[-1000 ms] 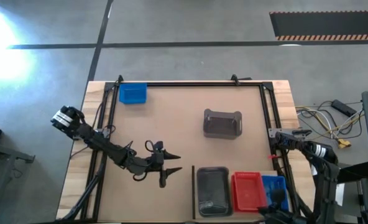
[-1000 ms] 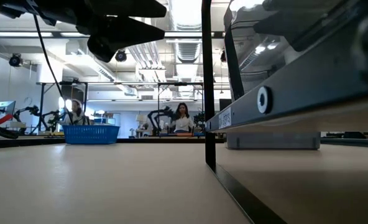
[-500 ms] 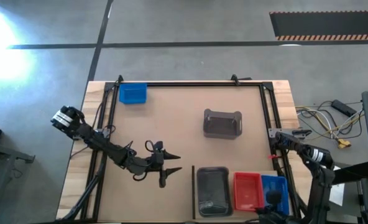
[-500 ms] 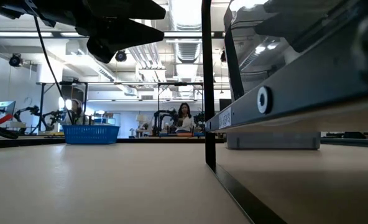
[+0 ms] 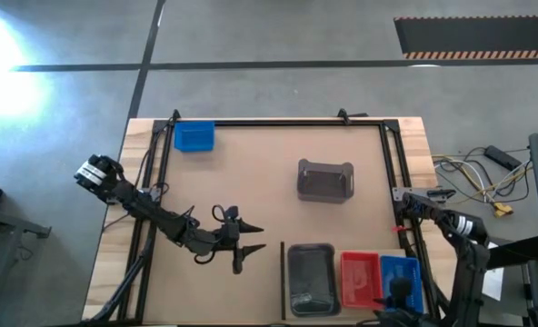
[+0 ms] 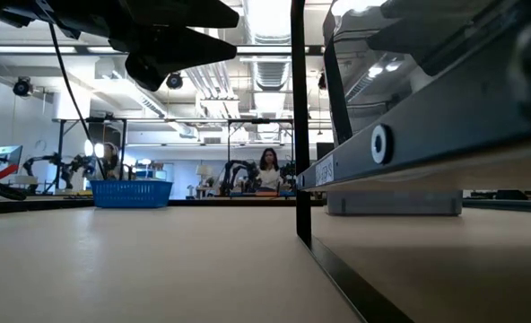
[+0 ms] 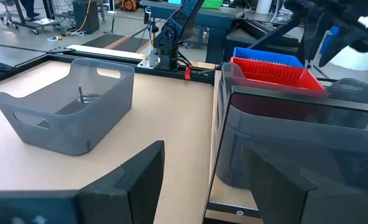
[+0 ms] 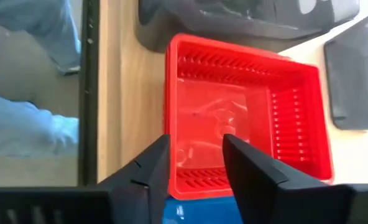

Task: Stack baskets on shelf by color
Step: Stack the red bin on top of the red bin on the shelf, then stack the blue bin on top of the blue bin on the shelf

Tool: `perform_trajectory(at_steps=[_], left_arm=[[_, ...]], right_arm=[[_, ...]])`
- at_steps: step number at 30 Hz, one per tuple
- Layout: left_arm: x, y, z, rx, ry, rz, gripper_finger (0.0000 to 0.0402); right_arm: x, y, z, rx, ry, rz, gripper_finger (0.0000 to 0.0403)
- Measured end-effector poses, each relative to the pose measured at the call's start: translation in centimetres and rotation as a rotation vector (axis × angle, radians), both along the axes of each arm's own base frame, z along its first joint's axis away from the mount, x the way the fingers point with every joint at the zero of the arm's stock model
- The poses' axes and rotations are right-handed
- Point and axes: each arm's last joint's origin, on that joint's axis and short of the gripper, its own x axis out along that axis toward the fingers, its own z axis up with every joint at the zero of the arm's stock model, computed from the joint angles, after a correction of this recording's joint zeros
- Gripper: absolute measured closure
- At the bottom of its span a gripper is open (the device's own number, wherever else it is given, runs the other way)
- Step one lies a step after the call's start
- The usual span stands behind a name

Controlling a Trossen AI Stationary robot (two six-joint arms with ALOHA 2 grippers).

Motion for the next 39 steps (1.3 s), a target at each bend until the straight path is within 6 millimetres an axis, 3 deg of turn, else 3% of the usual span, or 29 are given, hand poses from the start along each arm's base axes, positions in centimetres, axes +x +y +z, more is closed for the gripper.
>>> perform_trajectory(at_steps=[5, 11, 16, 21, 36, 39], left_arm=[[0.0, 0.0, 0.0, -0.002, -0.003, 0.000, 0.0202], [0.0, 0.0, 0.1, -0.004, -0.007, 0.000, 0.0202], [0.0, 0.0, 0.1, -0.004, -0.007, 0.000, 0.0202], [0.0, 0.0, 0.1, -0.004, -0.005, -0.002, 0.0202], [0.0, 0.0, 0.1, -0.007, -0.006, -0.007, 0.0202], [-0.2, 0.2, 1.0, -0.031, -0.024, -0.002, 0.0202]], right_arm=[[1.2, -0.6, 0.4, 0.050, -0.061, -0.104, 0.0243], [3.9, -2.0, -0.4, 0.074, -0.084, -0.280, 0.0264], [5.8, -2.8, -1.3, 0.039, -0.027, -0.227, 0.0289], [7.1, -2.2, -1.5, 0.101, 0.029, -0.109, 0.0303], [7.0, -2.6, -0.5, 0.103, 0.022, -0.099, 0.0310], [6.7, -3.1, -0.2, 0.074, 0.030, -0.122, 0.0312]])
